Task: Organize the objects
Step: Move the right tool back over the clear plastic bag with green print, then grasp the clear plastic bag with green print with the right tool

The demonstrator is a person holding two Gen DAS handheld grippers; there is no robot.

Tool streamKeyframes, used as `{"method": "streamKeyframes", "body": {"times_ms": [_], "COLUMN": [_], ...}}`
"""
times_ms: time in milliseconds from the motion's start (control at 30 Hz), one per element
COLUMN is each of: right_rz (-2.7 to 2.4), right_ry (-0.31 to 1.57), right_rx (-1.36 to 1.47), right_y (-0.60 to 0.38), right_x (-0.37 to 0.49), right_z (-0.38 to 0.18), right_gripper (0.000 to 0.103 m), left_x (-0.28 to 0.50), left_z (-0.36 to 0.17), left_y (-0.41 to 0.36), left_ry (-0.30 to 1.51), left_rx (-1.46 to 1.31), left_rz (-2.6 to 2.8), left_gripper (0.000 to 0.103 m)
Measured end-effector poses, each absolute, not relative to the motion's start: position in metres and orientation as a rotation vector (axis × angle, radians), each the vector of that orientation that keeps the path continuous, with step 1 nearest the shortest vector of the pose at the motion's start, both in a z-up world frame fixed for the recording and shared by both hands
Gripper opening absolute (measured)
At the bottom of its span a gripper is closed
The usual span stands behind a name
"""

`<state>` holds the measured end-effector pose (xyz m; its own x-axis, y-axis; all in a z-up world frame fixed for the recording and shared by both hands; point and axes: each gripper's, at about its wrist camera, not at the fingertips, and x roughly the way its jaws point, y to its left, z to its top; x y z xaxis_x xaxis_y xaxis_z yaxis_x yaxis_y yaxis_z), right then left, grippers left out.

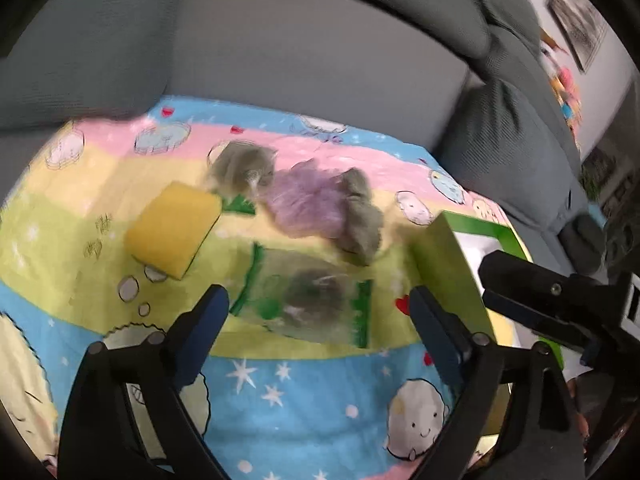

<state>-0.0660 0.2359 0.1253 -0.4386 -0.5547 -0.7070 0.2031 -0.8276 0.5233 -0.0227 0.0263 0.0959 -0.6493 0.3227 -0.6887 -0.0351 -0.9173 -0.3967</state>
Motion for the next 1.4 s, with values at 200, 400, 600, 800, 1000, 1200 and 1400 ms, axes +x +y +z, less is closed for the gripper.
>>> {"method": "streamKeyframes", "body": {"times_ms": [200,400,600,800,1000,1200,1400], "right_rz": [-2.245,-2.162,-2.144,-2.173,-2.176,-2.139,-2.153], "right_ry": [-0.518,-0.508,-0.463,-0.435,-0.432,-0.443,-0.399], "right_rx": [1.481,1.583,1.571,1.547,1.561,1.581,1.538], "right_y": [0.206,0.191,0.177,0.173,0.172,0.168,0.165], "right_x": [-0.102,-0.115,-0.113,-0.109,-0.111,-0.119,-0.117], "right_z": [0.094,0.059,0.054,0.059,0.054,0.038,0.041], "right_gripper": [0.084,0.084,0.084,0.083,0.078,0.069,0.062], "left_x": [-0.044,-0.053,-0.054,-0.053,-0.06,-0.061,-0.057], "left_z": [0.061,0.05,0.047,0.045,0.033,0.03,0.039], "left_y": [0.018,0.02,0.019,0.001,0.011,0.013,0.018], "left_ry": [-0.615,-0.617,-0.602,-0.644,-0.645,-0.676,-0.638], "left_rx": [-1.307,-1.352,-1.37,-1.36,-1.398,-1.359,-1.319], "left_rz": [2.498,2.473,2.493,2.519,2.449,2.404,2.429], "left_gripper": [0.091,0.091,0.091,0.091,0.085,0.062,0.054]}}
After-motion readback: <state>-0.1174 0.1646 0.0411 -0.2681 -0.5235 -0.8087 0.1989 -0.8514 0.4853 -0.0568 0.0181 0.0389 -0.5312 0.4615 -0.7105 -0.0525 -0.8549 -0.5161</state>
